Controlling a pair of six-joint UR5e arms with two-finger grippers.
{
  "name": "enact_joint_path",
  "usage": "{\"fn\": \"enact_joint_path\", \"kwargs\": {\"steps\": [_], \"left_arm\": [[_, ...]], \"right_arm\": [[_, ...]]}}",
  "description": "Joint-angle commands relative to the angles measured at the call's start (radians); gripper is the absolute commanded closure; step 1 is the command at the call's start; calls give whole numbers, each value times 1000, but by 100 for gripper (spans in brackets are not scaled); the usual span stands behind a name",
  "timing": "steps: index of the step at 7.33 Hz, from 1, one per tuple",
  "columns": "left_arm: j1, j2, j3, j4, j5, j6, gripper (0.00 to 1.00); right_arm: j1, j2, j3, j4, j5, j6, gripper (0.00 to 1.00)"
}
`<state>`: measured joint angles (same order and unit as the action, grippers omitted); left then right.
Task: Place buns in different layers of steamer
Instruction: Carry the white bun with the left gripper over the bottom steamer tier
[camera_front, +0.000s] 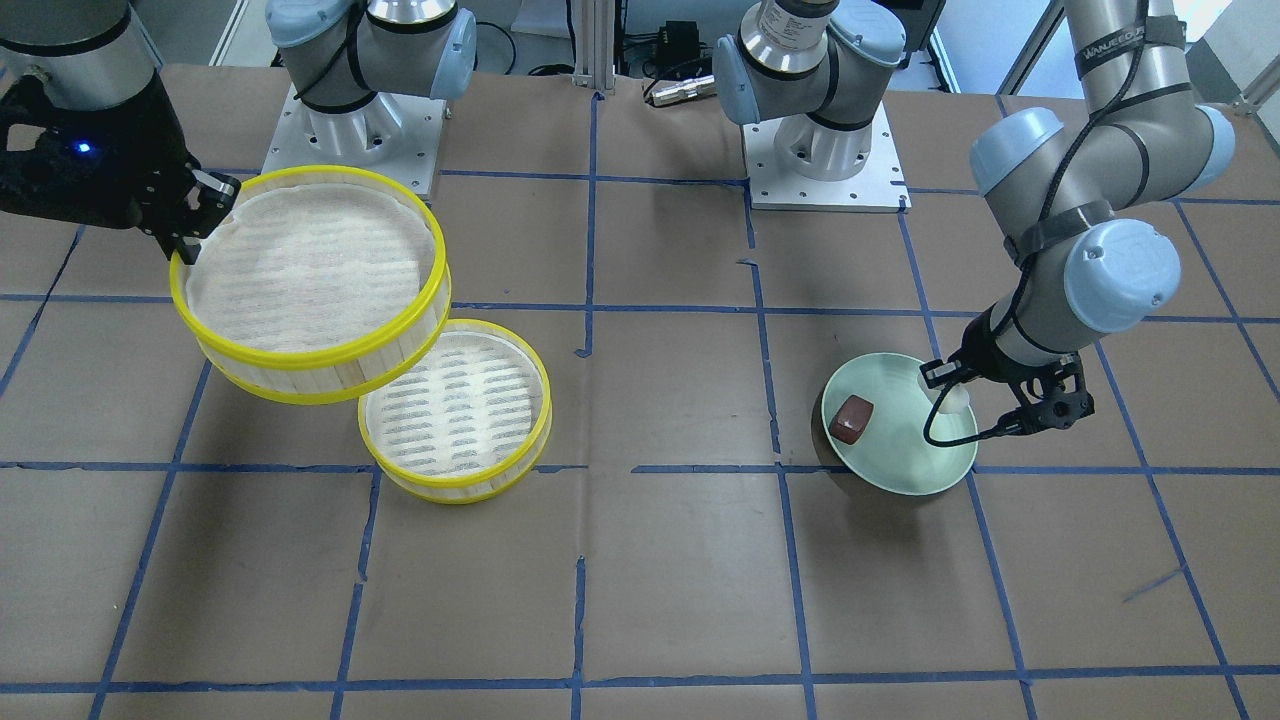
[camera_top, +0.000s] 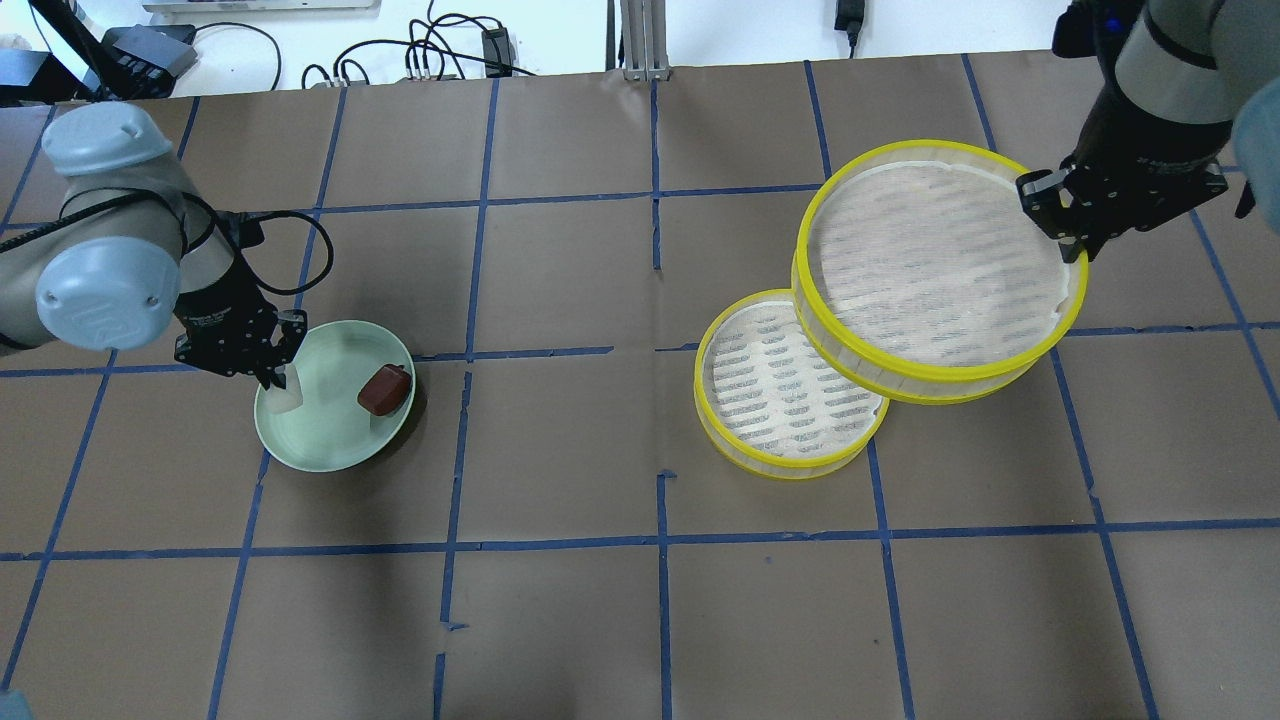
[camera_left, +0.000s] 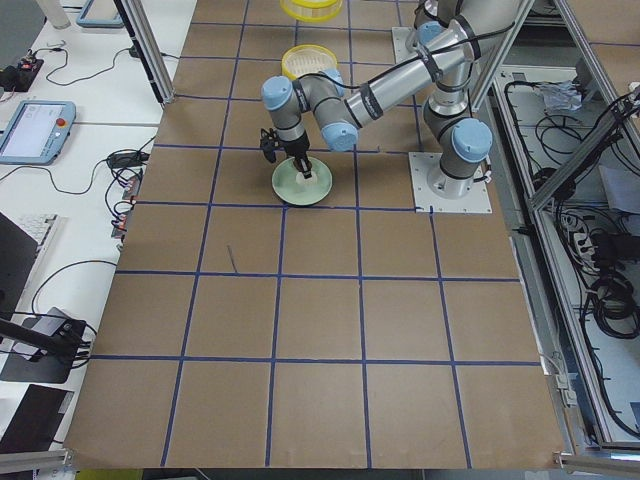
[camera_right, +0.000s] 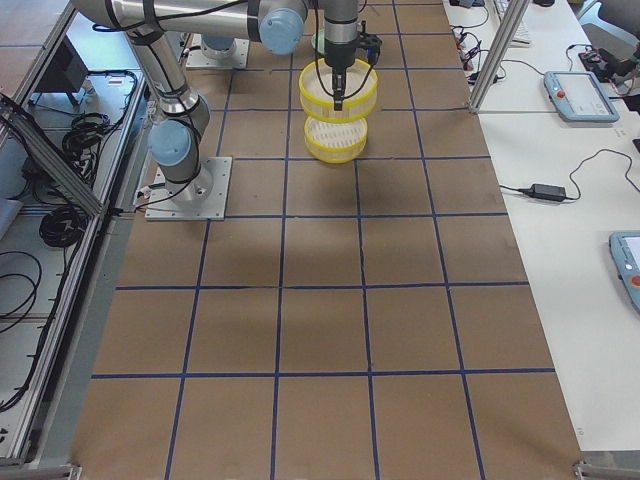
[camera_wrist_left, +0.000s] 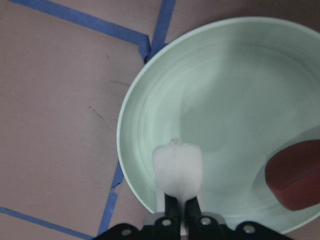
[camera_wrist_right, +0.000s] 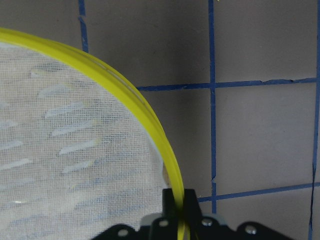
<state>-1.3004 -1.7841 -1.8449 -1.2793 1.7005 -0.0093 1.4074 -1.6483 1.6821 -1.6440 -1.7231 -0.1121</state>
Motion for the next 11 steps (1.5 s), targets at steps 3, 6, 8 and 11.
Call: {"fn": "enact_joint_path", "kwargs": {"steps": [3, 6, 8, 11], "left_arm": [[-294, -9, 214, -137, -233, -299, 99], [-572, -108, 253, 75, -491, -574, 99], [-705, -220, 253, 269, -516, -740, 96], [-721, -282, 245, 285, -515, -750, 74]], "right_arm": [[-211, 8, 7, -19, 20, -126, 92], [-332, 45, 33, -103, 37, -192, 91], [-343, 48, 38, -118, 37, -219, 92], [-343, 45, 36, -129, 37, -225, 91]]}}
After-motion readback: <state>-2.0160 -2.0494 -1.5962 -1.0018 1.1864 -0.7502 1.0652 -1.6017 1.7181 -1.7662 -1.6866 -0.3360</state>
